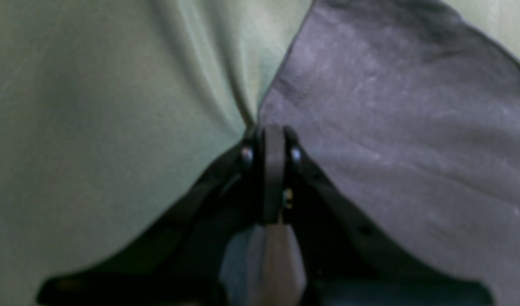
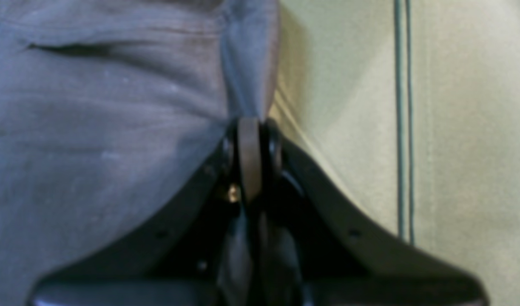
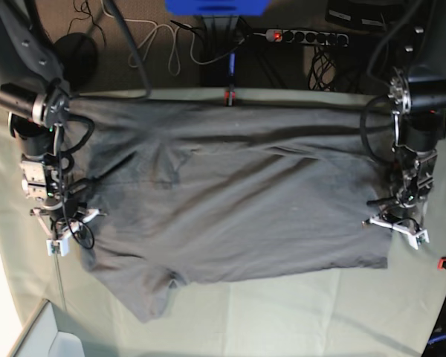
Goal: Layout the t-shirt on the table in an organized manner, then fold the t-shirt properly
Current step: 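Move both grippers down to grasp the shirt's side edges, then lift the grasped edge with both grippers and fold it toward the first fold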
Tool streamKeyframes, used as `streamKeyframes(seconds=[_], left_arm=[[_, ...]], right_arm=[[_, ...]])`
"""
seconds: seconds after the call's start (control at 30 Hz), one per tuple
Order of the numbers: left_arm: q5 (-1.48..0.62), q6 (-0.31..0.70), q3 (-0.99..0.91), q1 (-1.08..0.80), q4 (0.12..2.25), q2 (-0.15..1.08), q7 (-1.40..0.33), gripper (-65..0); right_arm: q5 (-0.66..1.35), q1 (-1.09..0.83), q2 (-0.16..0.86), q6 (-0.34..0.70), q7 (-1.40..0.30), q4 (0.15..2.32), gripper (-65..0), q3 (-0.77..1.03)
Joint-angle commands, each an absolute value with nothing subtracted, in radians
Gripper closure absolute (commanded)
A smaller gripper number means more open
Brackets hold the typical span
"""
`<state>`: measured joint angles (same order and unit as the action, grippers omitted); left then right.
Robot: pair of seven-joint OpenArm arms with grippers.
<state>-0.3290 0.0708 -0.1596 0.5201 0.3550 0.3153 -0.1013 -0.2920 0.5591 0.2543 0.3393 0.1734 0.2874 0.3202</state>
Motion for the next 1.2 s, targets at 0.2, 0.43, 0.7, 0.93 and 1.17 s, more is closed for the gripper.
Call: streamKeyframes(seconds=[0.2, 0.43, 0.7, 0.93, 1.17], left_arm=[[-0.334, 0.082, -0.159, 0.407, 0.691, 0.314, -0.154, 0.0], [-0.334, 0.082, -0.257, 0.318, 0.829, 0.312, -0.202, 0.0], [-0.334, 0.082, -0.269, 0.278, 0.872, 0.312, -0.2, 0.0], [-0.335, 0.082, -0.271, 0.243, 0.943, 0.312, -0.202, 0.0], [-0.334, 0.088, -0.392, 0.145, 1.049, 0.271, -0.203, 0.0]], right_arm=[[-0.291, 0.578, 0.272, 0.334, 0.294, 0.302, 0.0, 0.417], [-0.291, 0.506, 0.268, 0.335, 0.303, 0.383, 0.0, 0.486], [-0.291, 0.386, 0.208, 0.432, 0.303, 0.581, 0.0, 0.487], [-0.289, 0.283, 0.168, 0.435, 0.303, 0.773, 0.0, 0.541], [-0.26, 0.147, 0.148, 0.472, 0.303, 0.926, 0.0, 0.572]])
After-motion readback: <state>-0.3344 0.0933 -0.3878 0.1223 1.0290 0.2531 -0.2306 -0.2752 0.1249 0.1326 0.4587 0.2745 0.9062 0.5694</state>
